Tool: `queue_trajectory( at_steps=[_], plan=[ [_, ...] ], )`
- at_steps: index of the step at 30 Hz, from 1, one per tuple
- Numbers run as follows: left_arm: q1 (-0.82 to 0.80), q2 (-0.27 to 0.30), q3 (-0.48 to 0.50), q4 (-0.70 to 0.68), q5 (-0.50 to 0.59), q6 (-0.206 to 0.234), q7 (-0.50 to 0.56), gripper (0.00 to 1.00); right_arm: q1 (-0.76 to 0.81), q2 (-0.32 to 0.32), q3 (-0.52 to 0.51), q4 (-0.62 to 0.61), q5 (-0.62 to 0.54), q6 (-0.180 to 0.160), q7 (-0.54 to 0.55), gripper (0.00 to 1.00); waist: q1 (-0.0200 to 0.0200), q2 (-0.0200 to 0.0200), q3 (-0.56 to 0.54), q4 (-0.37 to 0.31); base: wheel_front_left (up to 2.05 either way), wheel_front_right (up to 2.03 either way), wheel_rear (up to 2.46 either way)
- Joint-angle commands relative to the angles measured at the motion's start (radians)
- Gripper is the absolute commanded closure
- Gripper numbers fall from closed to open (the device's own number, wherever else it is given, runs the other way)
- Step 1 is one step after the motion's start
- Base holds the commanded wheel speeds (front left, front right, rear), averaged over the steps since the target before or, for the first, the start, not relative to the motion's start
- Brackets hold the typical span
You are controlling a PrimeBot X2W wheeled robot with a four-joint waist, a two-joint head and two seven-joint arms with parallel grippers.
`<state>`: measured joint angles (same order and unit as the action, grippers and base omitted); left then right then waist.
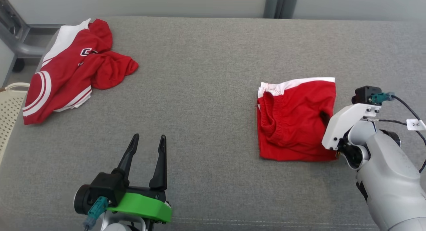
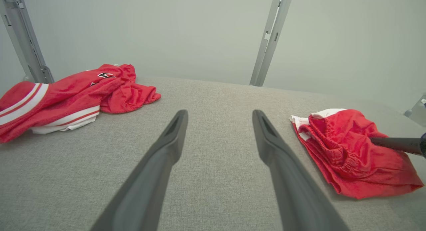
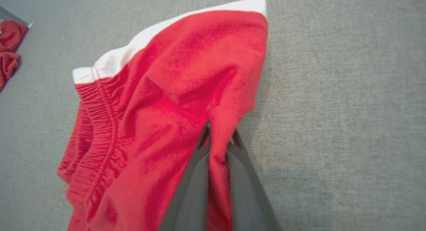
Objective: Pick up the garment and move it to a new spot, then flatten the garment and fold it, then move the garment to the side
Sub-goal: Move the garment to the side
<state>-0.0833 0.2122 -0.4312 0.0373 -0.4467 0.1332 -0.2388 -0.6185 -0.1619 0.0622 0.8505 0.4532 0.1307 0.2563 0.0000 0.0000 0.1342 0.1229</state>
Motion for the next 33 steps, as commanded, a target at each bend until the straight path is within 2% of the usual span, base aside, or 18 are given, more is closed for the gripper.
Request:
queue_trajectory(
  at_steps=[1, 8, 21, 27, 33],
  plan=[
    [-0.003, 0.009, -0.001, -0.005, 0.004, 0.005, -0.005, 0.0, -0.012, -0.009, 0.004, -0.006, -0.011, 0.0, -0.008, 1.0, 0.0, 0.0, -0.003, -0.032, 0.0, 0.0, 0.0],
    [-0.017, 0.014, -0.008, -0.027, 0.013, 0.006, 0.001, 0.0, -0.056, -0.037, 0.045, -0.021, -0.028, 0.0, -0.012, 1.0, 0.0, 0.0, 0.006, -0.15, 0.0, 0.0, 0.0],
    [-0.083, 0.053, 0.008, -0.082, 0.037, 0.02, 0.031, 0.0, -0.179, -0.022, 0.096, -0.021, -0.018, 0.0, -0.033, 1.0, 0.0, 0.0, 0.106, -0.429, 0.0, 0.0, 0.0],
    [-0.125, 0.077, 0.013, -0.108, 0.05, 0.023, 0.055, 0.0, -0.238, -0.023, 0.103, 0.001, -0.007, 0.0, -0.061, 1.0, 0.0, 0.0, 0.171, -0.469, 0.0, 0.0, 0.0],
    [-0.169, 0.102, 0.023, -0.145, 0.063, 0.025, 0.079, 0.0, -0.306, -0.044, 0.09, 0.051, -0.008, 0.0, -0.118, 1.0, 0.0, 0.0, 0.241, -0.445, 0.0, 0.0, 0.0]
  ],
)
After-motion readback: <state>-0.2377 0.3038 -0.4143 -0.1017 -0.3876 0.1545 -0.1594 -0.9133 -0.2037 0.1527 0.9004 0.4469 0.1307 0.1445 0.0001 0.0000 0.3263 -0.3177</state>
